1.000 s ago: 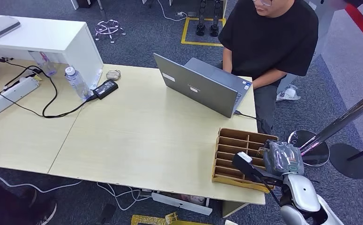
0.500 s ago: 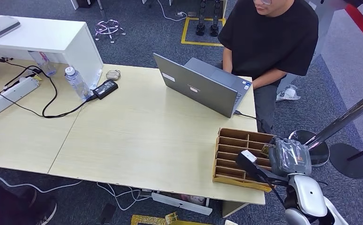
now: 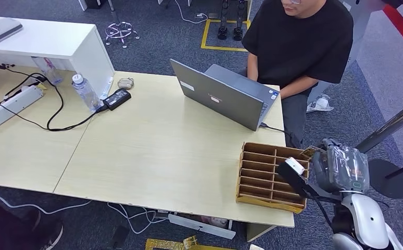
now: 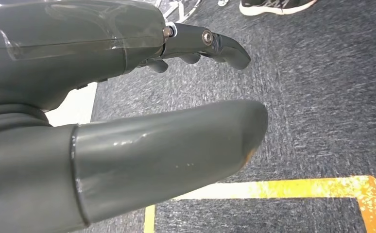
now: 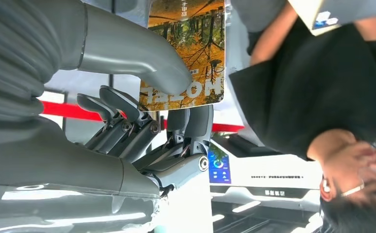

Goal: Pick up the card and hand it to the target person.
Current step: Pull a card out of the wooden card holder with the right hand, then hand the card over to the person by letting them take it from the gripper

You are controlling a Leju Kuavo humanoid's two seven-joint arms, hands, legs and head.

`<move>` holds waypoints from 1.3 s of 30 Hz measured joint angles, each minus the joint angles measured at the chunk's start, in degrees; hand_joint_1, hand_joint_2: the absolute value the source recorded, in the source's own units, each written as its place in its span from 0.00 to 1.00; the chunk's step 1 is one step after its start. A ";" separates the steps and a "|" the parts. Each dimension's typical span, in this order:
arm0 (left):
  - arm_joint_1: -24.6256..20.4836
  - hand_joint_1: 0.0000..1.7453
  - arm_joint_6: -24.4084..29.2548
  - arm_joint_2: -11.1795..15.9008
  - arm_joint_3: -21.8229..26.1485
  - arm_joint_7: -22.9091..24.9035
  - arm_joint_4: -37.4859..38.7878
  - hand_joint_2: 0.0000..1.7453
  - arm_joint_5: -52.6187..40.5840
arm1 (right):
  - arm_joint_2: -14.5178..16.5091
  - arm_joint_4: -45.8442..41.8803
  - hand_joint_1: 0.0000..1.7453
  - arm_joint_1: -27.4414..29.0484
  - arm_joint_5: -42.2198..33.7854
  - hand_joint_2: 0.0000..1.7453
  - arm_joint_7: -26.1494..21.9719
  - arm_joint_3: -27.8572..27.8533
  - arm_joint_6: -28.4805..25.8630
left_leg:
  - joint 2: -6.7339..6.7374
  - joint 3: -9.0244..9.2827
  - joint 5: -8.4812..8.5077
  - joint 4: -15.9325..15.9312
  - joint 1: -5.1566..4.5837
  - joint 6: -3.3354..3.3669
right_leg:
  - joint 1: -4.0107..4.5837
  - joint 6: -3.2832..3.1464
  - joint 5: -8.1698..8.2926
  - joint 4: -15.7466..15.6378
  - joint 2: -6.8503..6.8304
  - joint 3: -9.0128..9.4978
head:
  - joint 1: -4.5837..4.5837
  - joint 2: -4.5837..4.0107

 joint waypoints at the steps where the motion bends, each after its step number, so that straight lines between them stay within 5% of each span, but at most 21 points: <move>1: 0.00 0.00 -0.08 0.00 0.00 -0.09 0.00 0.00 -0.15 | -0.04 -0.07 1.00 -0.16 -0.95 1.00 -0.63 -0.41 -0.61 | 0.00 0.00 0.00 0.00 0.00 0.00 | 0.00 0.00 0.00 0.00 0.00 0.00 | 0.01 0.00; 14: -0.03 0.00 -0.72 0.00 -0.02 -1.06 0.00 0.00 -1.60 | 0.08 6.25 1.00 -8.14 -13.91 1.00 -9.19 -2.79 -6.99 | 0.00 -0.02 0.02 0.00 0.00 -0.02 | 0.00 0.02 0.02 0.00 -0.01 0.00 | 0.01 0.00; 39: -0.07 0.00 -2.28 0.00 -0.04 -1.39 0.00 0.00 -3.74 | 4.68 30.49 1.00 -17.14 -19.68 1.00 -16.72 0.75 -10.95 | -0.03 -0.07 0.03 0.00 0.00 -0.02 | 0.00 0.02 0.02 0.02 -0.05 -0.01 | 0.01 0.00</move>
